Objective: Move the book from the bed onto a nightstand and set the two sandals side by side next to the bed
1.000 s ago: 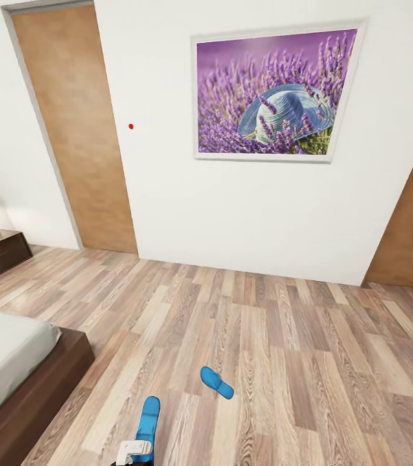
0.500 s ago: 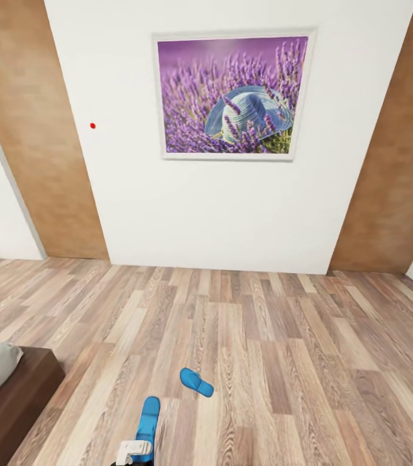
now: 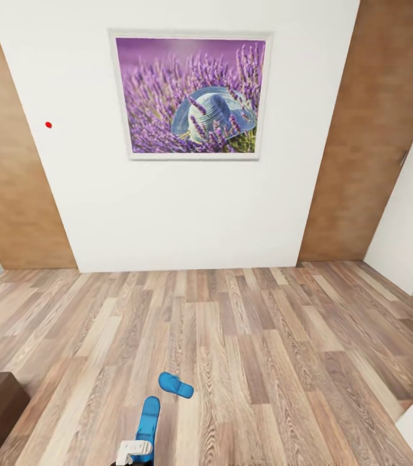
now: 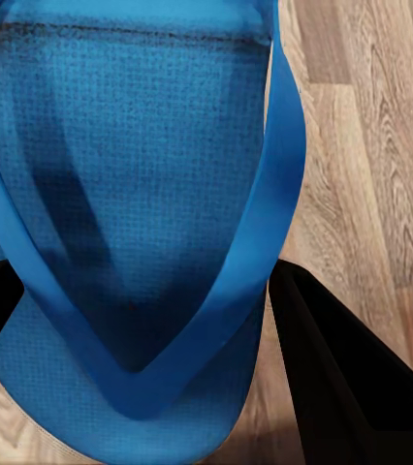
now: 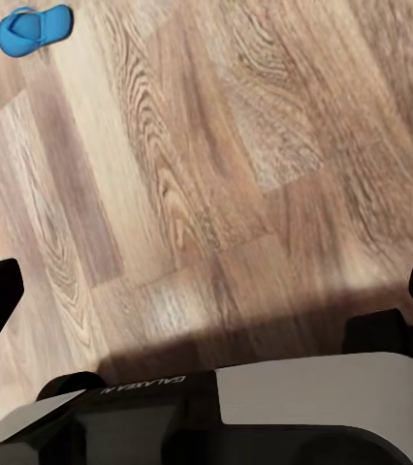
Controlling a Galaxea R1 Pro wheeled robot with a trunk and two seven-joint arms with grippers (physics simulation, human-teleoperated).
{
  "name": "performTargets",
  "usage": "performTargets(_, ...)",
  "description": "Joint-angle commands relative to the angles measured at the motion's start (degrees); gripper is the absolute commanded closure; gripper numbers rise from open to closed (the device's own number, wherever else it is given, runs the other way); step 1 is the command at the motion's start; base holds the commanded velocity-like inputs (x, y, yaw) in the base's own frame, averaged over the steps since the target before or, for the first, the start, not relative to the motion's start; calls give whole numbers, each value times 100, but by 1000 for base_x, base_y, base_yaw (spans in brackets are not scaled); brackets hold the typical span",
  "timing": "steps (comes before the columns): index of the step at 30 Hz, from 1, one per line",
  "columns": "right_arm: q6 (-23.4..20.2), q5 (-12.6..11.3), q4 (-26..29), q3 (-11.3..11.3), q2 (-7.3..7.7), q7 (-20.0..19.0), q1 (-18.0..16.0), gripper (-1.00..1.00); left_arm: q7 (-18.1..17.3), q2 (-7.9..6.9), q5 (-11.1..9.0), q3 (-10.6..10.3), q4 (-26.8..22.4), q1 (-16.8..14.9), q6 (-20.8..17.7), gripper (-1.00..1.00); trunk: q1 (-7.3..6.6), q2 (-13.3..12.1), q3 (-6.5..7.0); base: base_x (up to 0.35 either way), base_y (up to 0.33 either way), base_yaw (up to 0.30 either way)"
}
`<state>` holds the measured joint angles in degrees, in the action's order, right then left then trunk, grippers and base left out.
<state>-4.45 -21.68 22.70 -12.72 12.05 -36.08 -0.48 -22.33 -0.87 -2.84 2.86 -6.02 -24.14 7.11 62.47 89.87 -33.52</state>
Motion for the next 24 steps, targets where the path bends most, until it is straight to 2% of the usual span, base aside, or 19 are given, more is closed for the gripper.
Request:
performTargets(1,-47,-47,-3,-20,-1,-31,-5,-100,-43,-1,-23,30,4,-3,1,100,-1,3,-5,0,0,-285)
performTargets(15,-47,-47,-3,-20,-3,-31,-5,-100,-42,-1,-23,30,4,-3,1,100,-1,3,-5,0,0,-278)
performTargets(24,-47,-47,-3,-20,-1,-31,-5,-100,-43,-1,-23,30,4,-3,0,100,-1,3,-5,0,0,-199)
